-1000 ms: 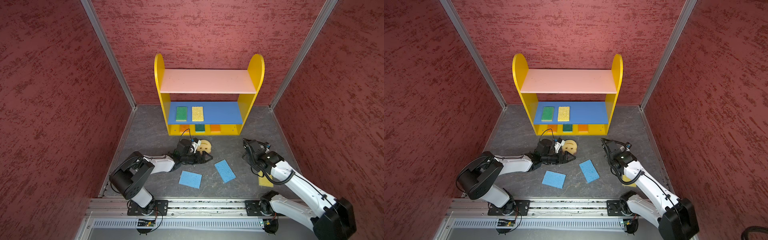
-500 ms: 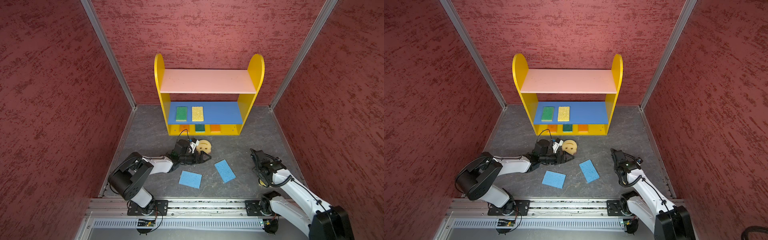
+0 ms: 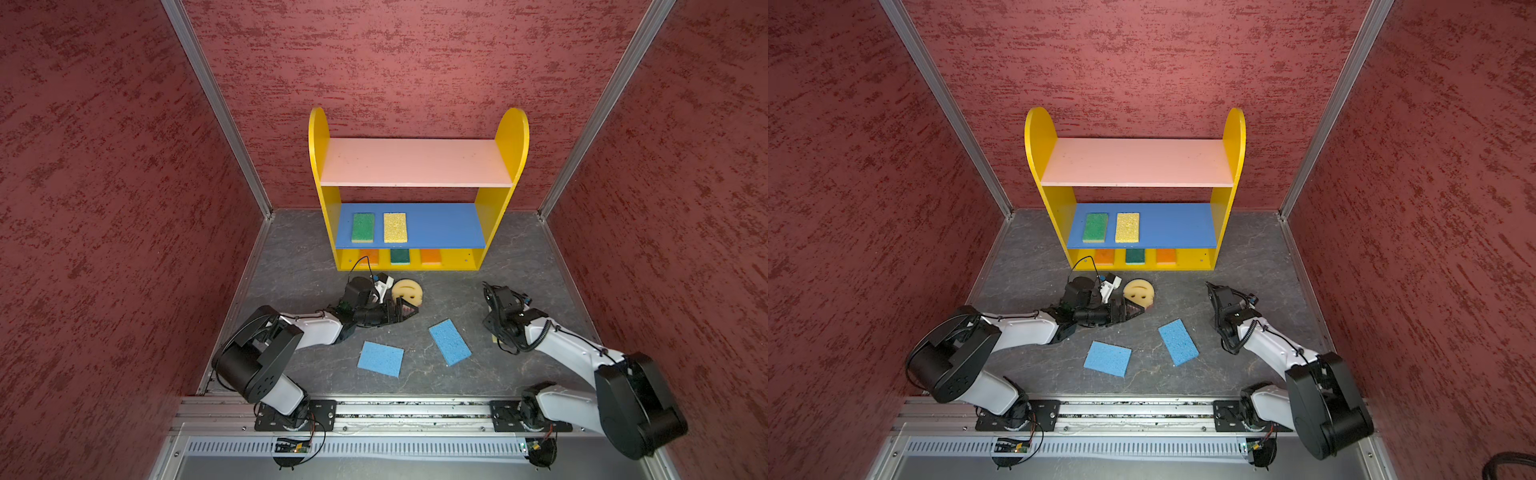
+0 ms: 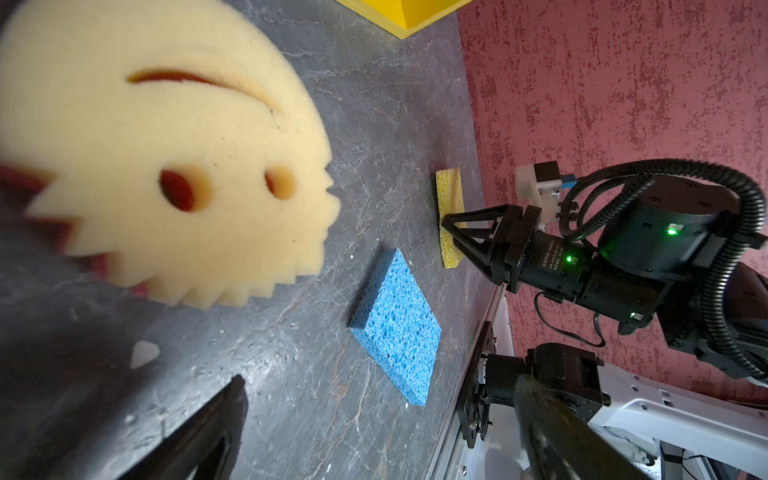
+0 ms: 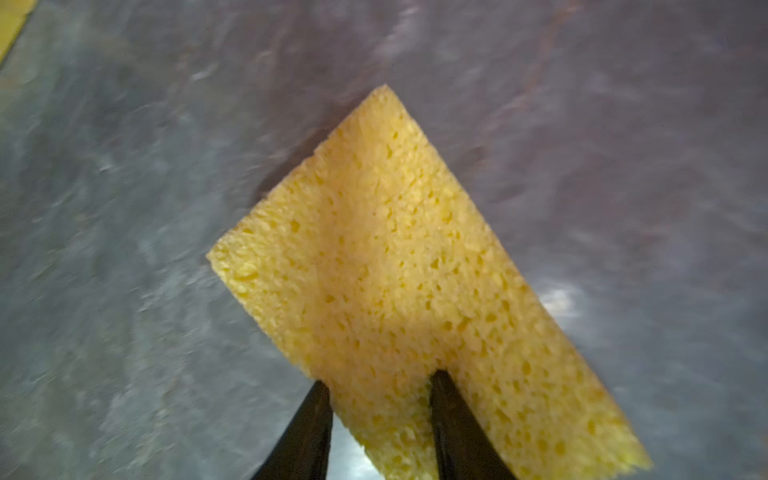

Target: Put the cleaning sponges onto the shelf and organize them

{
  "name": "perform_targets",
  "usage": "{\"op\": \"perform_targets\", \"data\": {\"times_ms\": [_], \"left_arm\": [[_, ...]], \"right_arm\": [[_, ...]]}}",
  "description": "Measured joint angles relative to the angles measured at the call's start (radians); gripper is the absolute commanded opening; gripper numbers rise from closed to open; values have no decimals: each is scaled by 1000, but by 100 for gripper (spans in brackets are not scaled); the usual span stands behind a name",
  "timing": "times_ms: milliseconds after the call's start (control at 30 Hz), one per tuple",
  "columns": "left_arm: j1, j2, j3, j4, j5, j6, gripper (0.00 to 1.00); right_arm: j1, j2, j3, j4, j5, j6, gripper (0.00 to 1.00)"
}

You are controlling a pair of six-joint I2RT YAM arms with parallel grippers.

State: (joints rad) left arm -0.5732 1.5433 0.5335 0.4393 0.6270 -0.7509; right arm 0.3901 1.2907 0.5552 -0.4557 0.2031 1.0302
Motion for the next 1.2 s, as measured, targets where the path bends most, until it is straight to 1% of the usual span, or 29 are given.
{"op": "perform_targets", "data": {"times_ms": [67, 167, 333, 500, 600, 700, 800, 900, 1000, 1167, 1200], "left_arm": [[24, -19, -20, -6, -16, 1, 100], [56, -74, -56, -28, -61, 10, 100], [82, -205, -108, -68, -163, 27, 100], [89, -346, -125, -156, -260, 40, 100], [94, -417, -108, -238, -304, 55, 100], [99, -465, -80, -311, -342, 70, 100], [103, -478, -43, -369, -370, 75, 100], [103, -468, -18, -392, -387, 73, 100], [103, -436, -2, -410, -395, 66, 100], [99, -364, 12, -423, -401, 55, 100], [97, -343, 22, -428, -401, 52, 98]], "right_arm": [[76, 85, 70, 29, -25, -3, 40], [163, 207, 174, 68, -67, -13, 40], [265, 319, 281, 118, -116, -23, 40], [314, 320, 293, 115, -142, -26, 41], [322, 277, 289, 80, -148, -28, 41], [327, 203, 291, 33, -121, -44, 44], [327, 148, 320, -2, -79, -73, 45], [327, 156, 384, 4, -37, -113, 46], [327, 203, 433, 43, -18, -148, 45], [324, 311, 472, 107, -20, -214, 44], [320, 332, 479, 117, -26, -227, 44]]}}
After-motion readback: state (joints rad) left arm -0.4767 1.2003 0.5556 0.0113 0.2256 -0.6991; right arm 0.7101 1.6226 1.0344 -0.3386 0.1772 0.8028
